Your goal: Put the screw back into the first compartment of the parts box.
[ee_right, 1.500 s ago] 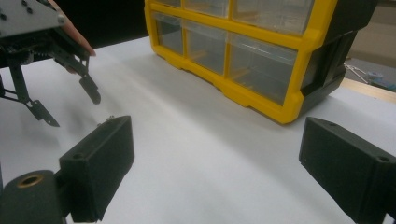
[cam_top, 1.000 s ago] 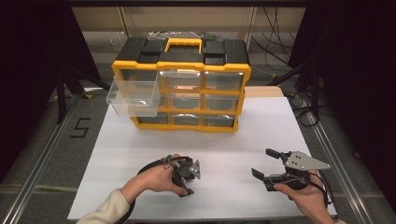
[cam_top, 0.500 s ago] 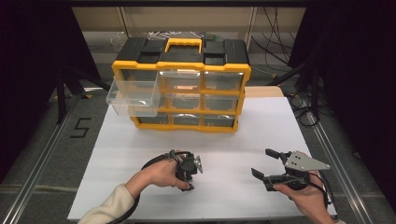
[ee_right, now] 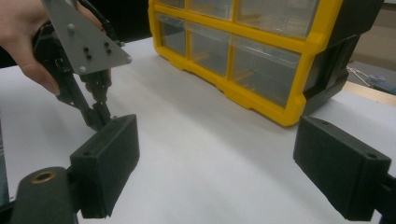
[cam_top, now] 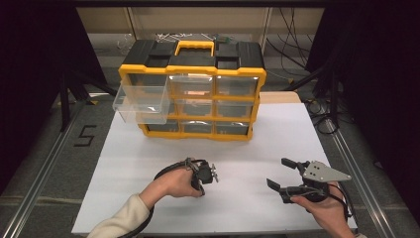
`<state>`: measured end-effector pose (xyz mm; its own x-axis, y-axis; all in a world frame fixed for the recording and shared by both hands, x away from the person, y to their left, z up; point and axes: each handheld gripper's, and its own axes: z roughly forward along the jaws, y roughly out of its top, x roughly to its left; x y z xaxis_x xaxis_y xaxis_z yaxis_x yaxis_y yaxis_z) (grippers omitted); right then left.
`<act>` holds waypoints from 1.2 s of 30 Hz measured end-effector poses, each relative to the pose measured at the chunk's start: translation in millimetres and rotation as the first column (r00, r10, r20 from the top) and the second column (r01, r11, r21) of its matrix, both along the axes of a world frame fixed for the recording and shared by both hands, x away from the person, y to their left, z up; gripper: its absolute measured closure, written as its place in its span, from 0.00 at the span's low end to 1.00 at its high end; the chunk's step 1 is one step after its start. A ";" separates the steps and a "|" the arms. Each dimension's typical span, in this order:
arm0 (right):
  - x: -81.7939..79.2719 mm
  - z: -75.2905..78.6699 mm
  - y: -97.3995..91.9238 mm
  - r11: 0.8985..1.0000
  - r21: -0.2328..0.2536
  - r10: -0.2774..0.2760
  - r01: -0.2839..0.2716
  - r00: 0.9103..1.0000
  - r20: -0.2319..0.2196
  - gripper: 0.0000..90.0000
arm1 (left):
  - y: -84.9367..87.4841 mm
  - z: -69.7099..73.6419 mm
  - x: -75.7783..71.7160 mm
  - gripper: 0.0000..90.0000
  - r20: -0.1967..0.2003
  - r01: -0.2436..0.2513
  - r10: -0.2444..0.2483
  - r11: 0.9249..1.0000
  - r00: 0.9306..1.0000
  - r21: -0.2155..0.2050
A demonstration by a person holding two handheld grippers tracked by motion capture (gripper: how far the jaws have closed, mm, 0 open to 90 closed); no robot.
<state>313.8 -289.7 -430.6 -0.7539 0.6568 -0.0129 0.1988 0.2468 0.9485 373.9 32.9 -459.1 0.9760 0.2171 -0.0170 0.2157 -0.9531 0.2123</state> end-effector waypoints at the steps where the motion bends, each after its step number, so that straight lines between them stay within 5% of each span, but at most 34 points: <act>1: 0.0 -0.1 0.0 1.000 0.000 0.001 -0.001 1.000 -0.001 0.17 | -0.4 -0.2 -0.5 0.94 0.004 -0.003 0.003 1.000 1.000 0.000; 14: -0.6 -0.5 0.0 1.000 0.012 0.014 -0.013 0.999 -0.032 0.17 | 0.8 0.2 -0.5 0.95 0.008 0.012 -0.012 1.000 1.000 -0.005; 15: 0.8 -0.7 -0.6 1.000 0.007 0.012 -0.012 1.000 -0.004 0.17 | 0.6 0.1 -0.5 0.95 0.009 0.015 -0.015 1.000 1.000 -0.005; 32: 1.1 -0.9 -0.7 1.000 0.012 0.009 -0.009 1.000 -0.002 0.17 | 4.8 2.2 -2.5 0.95 0.025 0.009 -0.007 0.999 1.000 -0.054; 36: 0.6 -0.2 -1.9 1.000 -0.002 0.001 -0.001 1.000 -0.011 0.17 | 6.7 9.3 -3.3 0.95 0.043 0.046 -0.043 0.997 0.998 -0.066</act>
<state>314.4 -291.6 -430.8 -0.7550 0.6557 -0.0058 0.2091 0.2491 0.9456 370.6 39.5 -449.7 0.9848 0.1732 0.0110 0.1630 -0.9450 0.2836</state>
